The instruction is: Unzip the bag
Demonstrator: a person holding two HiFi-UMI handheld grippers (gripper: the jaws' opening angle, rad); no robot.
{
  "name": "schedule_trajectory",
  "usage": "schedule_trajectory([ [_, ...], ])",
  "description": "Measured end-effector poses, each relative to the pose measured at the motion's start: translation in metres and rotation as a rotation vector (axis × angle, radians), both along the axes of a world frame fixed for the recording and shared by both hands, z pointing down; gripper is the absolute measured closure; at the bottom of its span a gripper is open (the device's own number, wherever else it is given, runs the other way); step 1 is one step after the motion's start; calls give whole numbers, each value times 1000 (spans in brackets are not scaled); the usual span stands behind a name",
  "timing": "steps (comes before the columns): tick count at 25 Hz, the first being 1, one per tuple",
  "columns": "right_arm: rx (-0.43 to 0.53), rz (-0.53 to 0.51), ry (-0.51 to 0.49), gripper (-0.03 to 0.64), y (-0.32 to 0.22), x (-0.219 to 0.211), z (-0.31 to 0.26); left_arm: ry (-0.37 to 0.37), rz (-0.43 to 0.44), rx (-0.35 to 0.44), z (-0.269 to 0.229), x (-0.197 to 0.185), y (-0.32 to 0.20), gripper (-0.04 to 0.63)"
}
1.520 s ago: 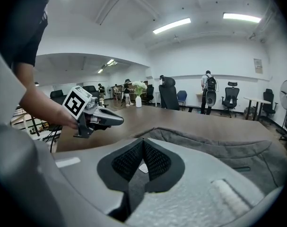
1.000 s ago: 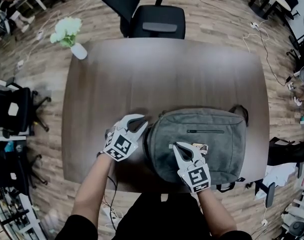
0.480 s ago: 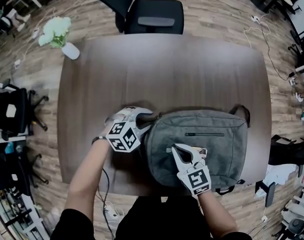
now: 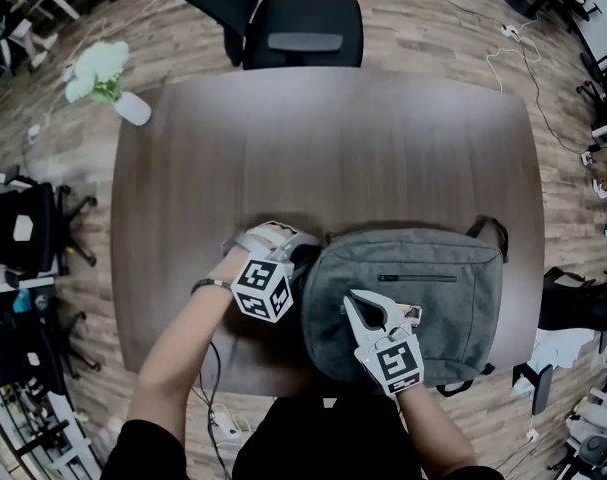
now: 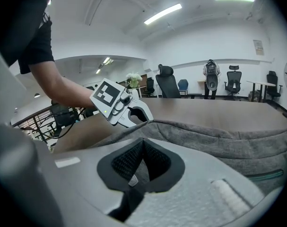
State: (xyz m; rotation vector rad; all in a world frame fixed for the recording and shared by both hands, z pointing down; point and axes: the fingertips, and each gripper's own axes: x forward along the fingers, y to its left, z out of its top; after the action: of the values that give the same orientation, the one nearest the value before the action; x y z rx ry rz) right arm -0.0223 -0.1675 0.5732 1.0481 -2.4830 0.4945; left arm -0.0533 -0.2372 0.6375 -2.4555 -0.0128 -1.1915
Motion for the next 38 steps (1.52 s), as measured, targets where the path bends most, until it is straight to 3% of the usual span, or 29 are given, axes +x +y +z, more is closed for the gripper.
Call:
schedule_trajectory([
  [7,-5,16,4,612,3,11,1,-25,32,30,1,15,-9,543],
  [12,-4,24,8,612,3,18,-2,-23,56,34,0,21,-10,572],
  [21,13,50,48,612,-17,31,-1,39,-46,-111,-5,19,-9,574],
  [26,-5,93,139,610,-44,44,10,36,-67,-153,-5,18,-10,574],
  [27,-9,87,161,572,-49,45,12,36,-69,-159,-5,18,-10,574],
  [33,20,-25,382,446,-72,46,19,38,-87,-213,-6,17,-10,574],
  [35,6,-74,464,433,-78,45,30,48,-92,-236,-6,16,-10,574],
  [38,-33,-89,483,436,-81,44,41,44,-75,-254,-7,17,-9,574],
])
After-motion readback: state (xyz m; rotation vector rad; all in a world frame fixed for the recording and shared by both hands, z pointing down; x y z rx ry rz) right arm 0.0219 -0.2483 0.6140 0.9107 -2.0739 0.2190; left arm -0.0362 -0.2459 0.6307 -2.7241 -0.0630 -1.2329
